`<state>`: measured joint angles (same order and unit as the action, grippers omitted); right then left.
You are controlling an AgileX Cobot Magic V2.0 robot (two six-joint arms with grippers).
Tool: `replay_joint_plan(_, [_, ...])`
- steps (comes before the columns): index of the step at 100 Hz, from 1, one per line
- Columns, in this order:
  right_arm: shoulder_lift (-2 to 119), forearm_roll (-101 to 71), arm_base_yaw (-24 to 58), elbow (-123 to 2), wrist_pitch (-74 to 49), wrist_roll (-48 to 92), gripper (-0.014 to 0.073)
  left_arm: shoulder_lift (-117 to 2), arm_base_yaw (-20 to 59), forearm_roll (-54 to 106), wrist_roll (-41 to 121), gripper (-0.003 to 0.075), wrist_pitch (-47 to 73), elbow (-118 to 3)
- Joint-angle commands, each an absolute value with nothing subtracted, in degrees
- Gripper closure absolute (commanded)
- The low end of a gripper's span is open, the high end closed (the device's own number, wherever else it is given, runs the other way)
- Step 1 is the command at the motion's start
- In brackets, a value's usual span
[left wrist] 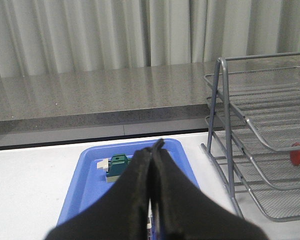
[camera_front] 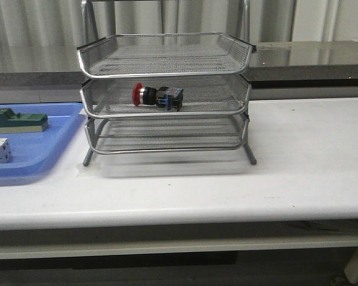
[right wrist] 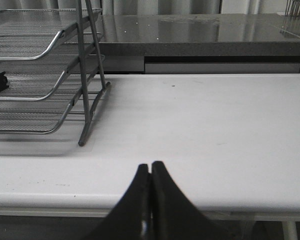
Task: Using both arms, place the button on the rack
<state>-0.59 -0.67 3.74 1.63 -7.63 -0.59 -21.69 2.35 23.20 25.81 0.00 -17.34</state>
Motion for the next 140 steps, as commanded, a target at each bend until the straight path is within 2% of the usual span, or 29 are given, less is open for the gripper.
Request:
replay_joint_plan(1, [-1.75,0.00,3.48,0.51,-3.35,-0.54,0.0654,-21.96,2.34,23.72,25.25,0.0741,-4.17,-19.08])
replay_joint_plan(87, [-1.75,0.00,3.48,0.51,-3.35,-0.54,0.0654,-21.96,2.34,23.72,25.25,0.0741,-4.17,-18.93])
replay_joint_plan(101, [-1.75,0.00,3.48,0.51,-3.35,-0.54,0.0654,-21.57,2.34,18.88,24.23,0.0741,0.83,-18.79])
replay_joint_plan(117, [-1.75,0.00,3.48,0.51,-3.35,-0.54,0.0654,-20.55,2.34,4.05,9.01,0.0741,7.90,-18.66])
replay_joint_plan(126, [-1.75,0.00,3.48,0.51,-3.35,-0.54,0.0654,-18.70,2.34,-0.94,2.98,0.0741,6.66,-17.26])
replay_joint_plan(140, [-1.75,0.00,3.48,0.51,-3.35,-0.54,0.0654,-13.83,2.34,-1.69,2.34,0.0741,2.32,-12.88])
